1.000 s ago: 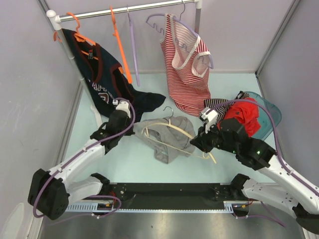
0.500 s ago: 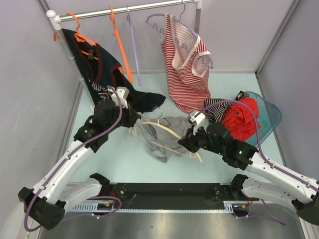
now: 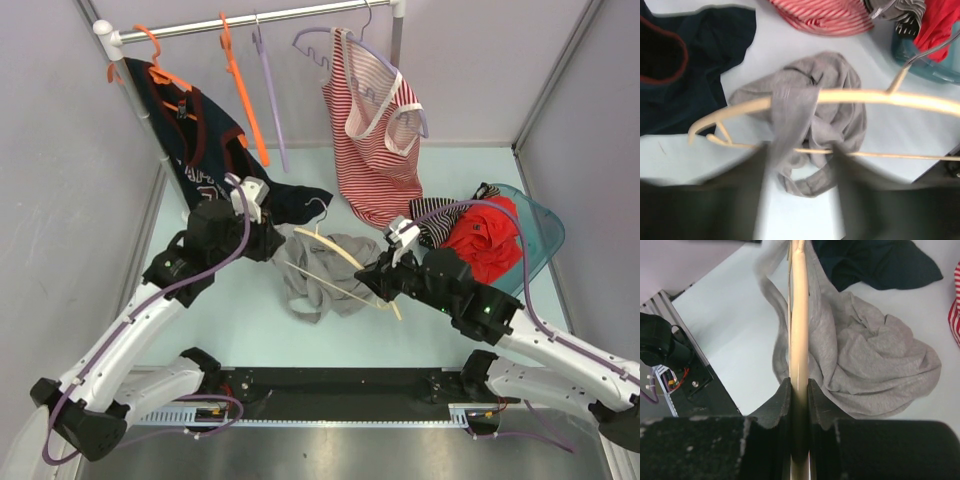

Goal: Place the tank top on the hanger

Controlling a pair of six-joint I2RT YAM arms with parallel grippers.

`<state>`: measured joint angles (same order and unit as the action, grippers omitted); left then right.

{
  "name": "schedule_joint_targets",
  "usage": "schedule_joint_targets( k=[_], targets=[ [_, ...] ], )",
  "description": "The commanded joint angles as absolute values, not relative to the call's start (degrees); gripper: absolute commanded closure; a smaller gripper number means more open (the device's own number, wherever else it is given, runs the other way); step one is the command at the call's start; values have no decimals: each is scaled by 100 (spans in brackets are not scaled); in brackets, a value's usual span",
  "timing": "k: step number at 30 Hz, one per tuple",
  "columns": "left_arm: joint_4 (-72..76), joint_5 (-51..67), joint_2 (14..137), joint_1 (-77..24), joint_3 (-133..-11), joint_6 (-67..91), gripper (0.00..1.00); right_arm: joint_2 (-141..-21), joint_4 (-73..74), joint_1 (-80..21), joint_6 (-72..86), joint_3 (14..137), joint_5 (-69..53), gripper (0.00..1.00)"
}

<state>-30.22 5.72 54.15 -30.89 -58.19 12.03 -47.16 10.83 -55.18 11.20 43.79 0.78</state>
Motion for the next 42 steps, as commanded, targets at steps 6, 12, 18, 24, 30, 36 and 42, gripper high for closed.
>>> schedule_joint_targets(
  k=[6, 12, 18, 24, 30, 36, 42],
  targets=[
    [-3059, 88, 4729, -3111, -5739, 589, 1, -4333, 536, -5555, 1169, 4465, 246, 100],
    [-2611, 534, 3956, -3111, -5590, 45, 0, -4377, 589, -5528, 985, 4491, -104, 100],
    [-2461, 2292, 3920, -3111, -5405, -501, 1, -4368, 650, -5002, 826, 4667, -1308, 100],
    [-2373, 2909, 4183, -3076, -5440, -843, 0, -4324, 799, -4203, 809, 4843, -2662, 100],
    [-2241, 3076, 4455, -2997, -5493, -1045, 1, -4412, 1019, -3710, 747, 5054, -3629, 100],
    [-2162, 3400, 4535, -2936, -5511, -1160, 0, -4544, 1274, -3560, 589, 5247, -4156, 100],
    [-2232, 4479, 4649, -2725, -5528, -1081, 1, -4676, 1757, -3525, 255, 5484, -4412, 100]
  ],
)
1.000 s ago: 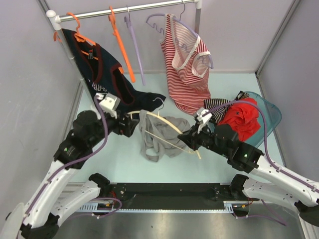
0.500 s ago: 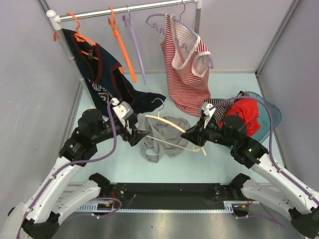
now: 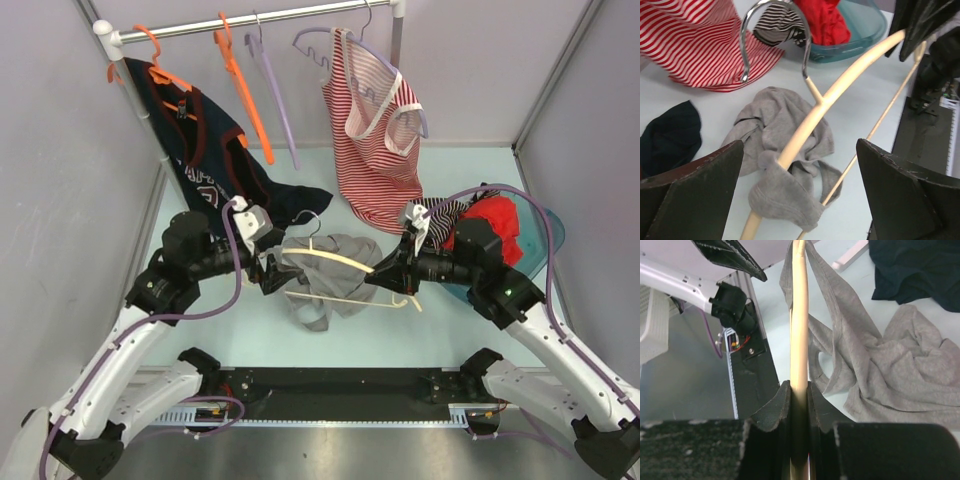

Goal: Place the tank top on the hanger

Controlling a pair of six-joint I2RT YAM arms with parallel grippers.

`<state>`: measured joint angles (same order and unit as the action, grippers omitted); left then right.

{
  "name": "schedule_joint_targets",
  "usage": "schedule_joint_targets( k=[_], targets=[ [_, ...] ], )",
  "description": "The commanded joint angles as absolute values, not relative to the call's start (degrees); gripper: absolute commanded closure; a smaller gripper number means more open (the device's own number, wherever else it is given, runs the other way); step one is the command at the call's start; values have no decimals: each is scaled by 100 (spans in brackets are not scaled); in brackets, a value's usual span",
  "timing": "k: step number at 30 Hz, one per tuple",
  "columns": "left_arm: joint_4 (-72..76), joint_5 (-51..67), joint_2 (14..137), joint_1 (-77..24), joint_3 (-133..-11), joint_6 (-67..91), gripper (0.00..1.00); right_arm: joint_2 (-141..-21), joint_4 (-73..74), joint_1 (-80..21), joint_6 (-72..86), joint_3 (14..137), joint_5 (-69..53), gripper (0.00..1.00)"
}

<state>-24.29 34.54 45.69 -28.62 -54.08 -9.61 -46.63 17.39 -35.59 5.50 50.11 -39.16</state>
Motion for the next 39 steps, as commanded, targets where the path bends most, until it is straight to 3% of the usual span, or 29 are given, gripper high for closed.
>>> schedule_joint_targets(
  k=[1, 8, 11, 17, 25, 31, 35, 39],
  targets=[
    [-2285, 4578, 4676, -2733, -5546, -1081, 1, -4684, 1836, -3524, 220, 5502, -4412, 100],
    [-2786, 5431, 4913, -2707, -5599, -1134, 4, -4728, 2021, -3524, 97, 5625, -4465, 100],
    [-2795, 5660, 4904, -2707, -5564, -1116, 10, -4755, 2057, -3533, 79, 5695, -4535, 100],
    [-2891, 6152, 4957, -2698, -5590, -1134, 40, -4808, 2065, -3516, 35, 5713, -4509, 100],
    [-2971, 6776, 5027, -2698, -5502, -1178, 68, -4896, 1952, -3516, 70, 5713, -4509, 100],
    [-2997, 7189, 4984, -2698, -5476, -1222, 97, -4904, 1960, -3516, 17, 5783, -4395, 100],
    [-2979, 7137, 4922, -2698, -5370, -1257, 100, -4913, 1995, -3516, 18, 5757, -4000, 100],
    [-2953, 6462, 4852, -2698, -5326, -1222, 100, -4922, 1986, -3516, 18, 5730, -3490, 83]
  ],
)
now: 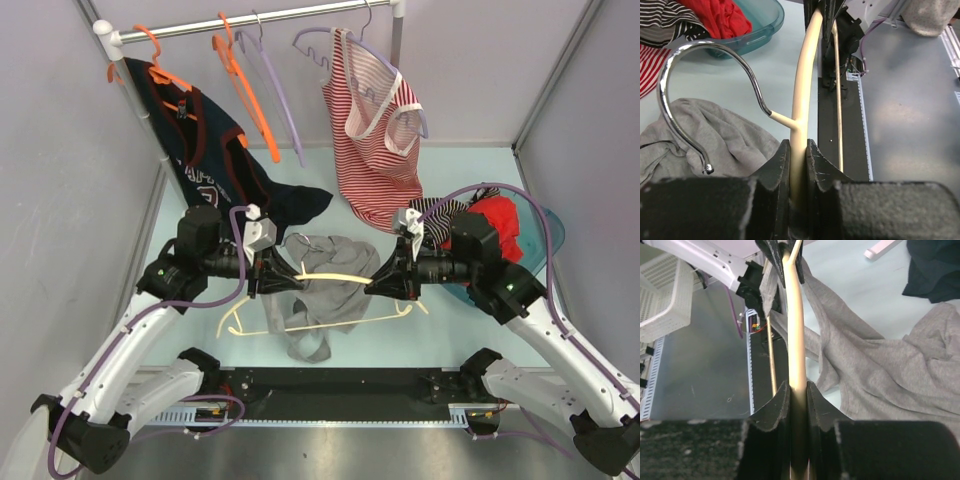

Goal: Place the tank top on the hanger

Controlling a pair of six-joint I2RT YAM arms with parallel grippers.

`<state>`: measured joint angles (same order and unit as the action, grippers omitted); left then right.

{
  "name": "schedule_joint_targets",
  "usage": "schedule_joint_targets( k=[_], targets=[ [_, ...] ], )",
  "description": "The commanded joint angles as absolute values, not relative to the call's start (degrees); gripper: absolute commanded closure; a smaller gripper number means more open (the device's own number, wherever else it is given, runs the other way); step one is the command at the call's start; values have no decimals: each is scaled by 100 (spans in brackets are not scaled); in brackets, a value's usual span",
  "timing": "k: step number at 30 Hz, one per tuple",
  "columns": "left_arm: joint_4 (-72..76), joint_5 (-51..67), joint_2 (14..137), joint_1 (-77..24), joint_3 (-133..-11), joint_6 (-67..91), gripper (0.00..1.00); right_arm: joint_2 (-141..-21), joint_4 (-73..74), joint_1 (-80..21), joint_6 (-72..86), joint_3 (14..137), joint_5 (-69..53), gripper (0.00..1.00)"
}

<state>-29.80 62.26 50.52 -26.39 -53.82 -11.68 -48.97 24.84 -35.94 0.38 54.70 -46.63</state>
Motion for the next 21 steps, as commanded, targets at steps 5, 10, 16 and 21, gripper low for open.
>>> schedule_joint_targets(
  k=[5, 10, 16, 21],
  targets=[
    [-2866, 5741, 4904, -2698, -5282, -1187, 100, -5018, 2048, -3402, 70, 5783, -2822, 35],
    [-2795, 5257, 4913, -2698, -5195, -1195, 100, -5054, 2048, -3103, 176, 5836, -2024, 11],
    [-2628, 3492, 5088, -2707, -5115, -1020, 100, -4606, 1820, -2769, 255, 5941, -1452, 6],
    [-2382, 2270, 5001, -2707, -4922, -827, 100, -4351, 1784, -2742, 465, 5898, -1160, 4]
  ],
)
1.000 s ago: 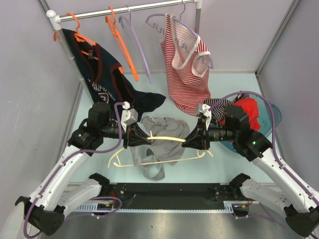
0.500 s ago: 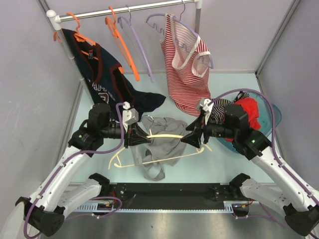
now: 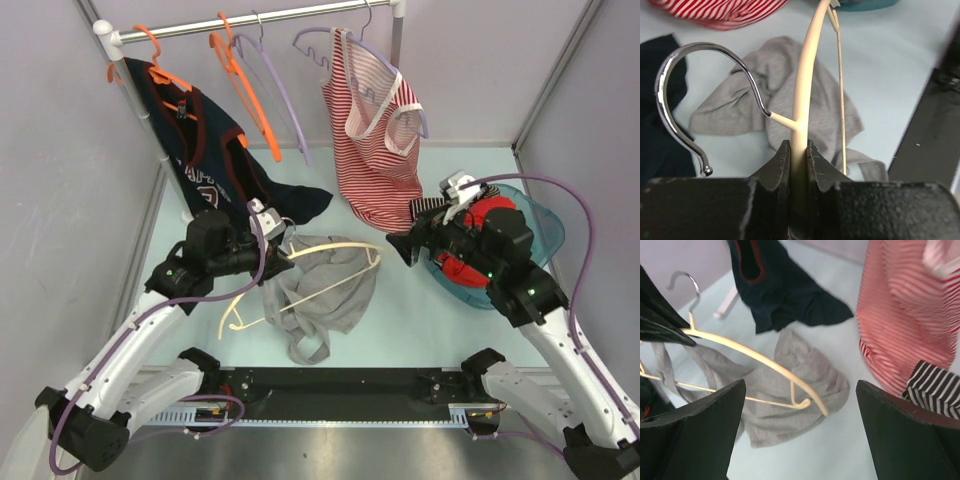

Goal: Place the tank top on the hanger

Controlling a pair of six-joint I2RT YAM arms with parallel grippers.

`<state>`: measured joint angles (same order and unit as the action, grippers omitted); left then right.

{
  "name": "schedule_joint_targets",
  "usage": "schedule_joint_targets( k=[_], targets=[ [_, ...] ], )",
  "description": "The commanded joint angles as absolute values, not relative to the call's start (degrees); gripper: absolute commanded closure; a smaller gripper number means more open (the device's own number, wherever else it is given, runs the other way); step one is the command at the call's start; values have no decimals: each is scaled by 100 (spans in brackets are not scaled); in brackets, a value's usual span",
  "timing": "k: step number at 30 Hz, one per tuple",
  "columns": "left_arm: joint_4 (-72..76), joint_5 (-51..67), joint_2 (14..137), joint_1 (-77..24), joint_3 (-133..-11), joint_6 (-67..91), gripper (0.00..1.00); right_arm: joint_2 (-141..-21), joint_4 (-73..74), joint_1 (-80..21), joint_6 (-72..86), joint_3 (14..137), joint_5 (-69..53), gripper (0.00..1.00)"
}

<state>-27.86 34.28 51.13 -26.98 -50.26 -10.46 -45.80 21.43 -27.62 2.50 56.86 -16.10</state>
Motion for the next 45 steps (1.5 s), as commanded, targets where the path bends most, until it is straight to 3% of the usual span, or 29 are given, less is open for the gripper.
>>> schedule_joint_targets(
  k=[1, 5, 11, 18, 32, 38, 39, 42, 45],
  targets=[
    [-2312, 2137, 4957, -2707, -4844, -783, 100, -4359, 1767, -2768, 622, 5828, -1299, 4],
    [-2180, 1521, 4711, -2707, -4641, -659, 100, -4500, 1277, -3284, 1203, 5205, -1503, 7],
    [-2162, 1293, 4711, -2707, -4614, -607, 100, -5386, 572, -5454, 1922, 4448, 226, 10],
    [-2197, 1134, 4685, -2707, -4614, -580, 100, -6906, 325, -6765, 2662, 4473, 1264, 14],
    [-2206, 976, 4527, -2698, -4605, -545, 100, -8771, 782, -7576, 3418, 4948, 1424, 28],
    [-2206, 914, 4483, -2707, -4605, -554, 100, -8982, 923, -7357, 3621, 4878, 1345, 52],
    [-2206, 905, 4465, -2698, -4605, -554, 100, -8991, 932, -7322, 3621, 4861, 1319, 58],
    [-2197, 844, 4404, -2707, -4597, -562, 100, -8948, 1107, -7128, 3612, 4747, 1275, 91],
    [-2171, 800, 4325, -2707, -4562, -536, 100, -8684, 1300, -6847, 3525, 4623, 1309, 100]
  ],
)
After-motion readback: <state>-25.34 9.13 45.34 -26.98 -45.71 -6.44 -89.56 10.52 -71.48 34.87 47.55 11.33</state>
